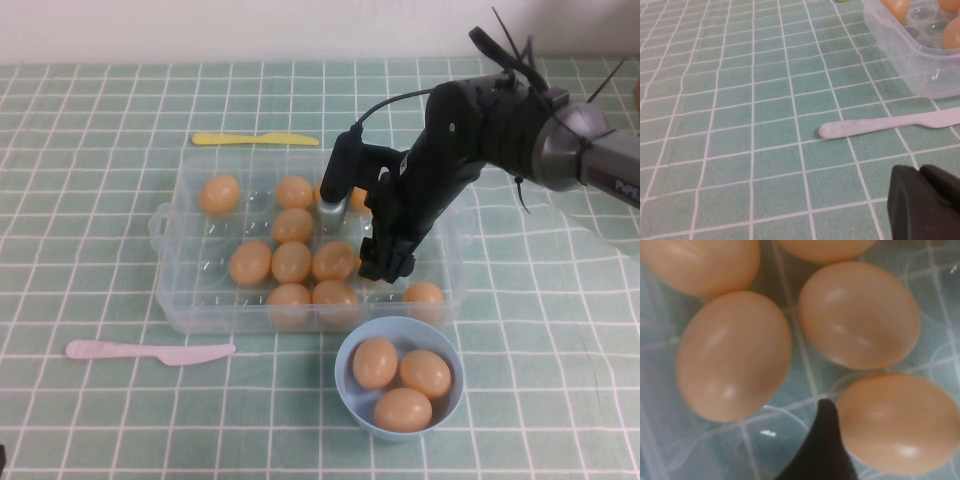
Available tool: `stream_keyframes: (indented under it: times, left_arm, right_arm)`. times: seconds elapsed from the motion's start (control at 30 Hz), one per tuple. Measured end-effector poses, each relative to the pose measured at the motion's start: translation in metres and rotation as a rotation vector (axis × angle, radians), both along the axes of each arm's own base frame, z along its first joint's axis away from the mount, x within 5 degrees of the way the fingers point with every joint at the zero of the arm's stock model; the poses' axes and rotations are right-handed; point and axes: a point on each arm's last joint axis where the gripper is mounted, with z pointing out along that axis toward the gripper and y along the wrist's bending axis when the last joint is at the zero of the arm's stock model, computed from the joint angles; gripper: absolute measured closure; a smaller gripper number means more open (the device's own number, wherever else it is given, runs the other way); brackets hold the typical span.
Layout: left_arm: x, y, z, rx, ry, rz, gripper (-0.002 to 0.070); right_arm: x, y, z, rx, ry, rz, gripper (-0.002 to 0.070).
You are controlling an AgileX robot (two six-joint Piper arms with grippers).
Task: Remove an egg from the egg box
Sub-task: Pick up the egg from the plastic box
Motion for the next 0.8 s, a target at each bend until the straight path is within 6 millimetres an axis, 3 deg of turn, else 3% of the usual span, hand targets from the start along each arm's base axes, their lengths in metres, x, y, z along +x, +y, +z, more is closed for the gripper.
stream_keyframes:
  times: [0.57, 0.8]
  left_arm:
    - [0.0, 0.0, 0.0, 0.002, 0.0, 0.0, 0.0678]
    - [0.0, 0.0, 0.0, 0.002, 0.0, 0.0, 0.0678]
  right_arm:
    - [0.007, 0.004, -0.021, -0.006, 0.002, 0.001, 0.0148]
    - [0.007, 0.004, -0.021, -0.006, 0.002, 0.001, 0.0222]
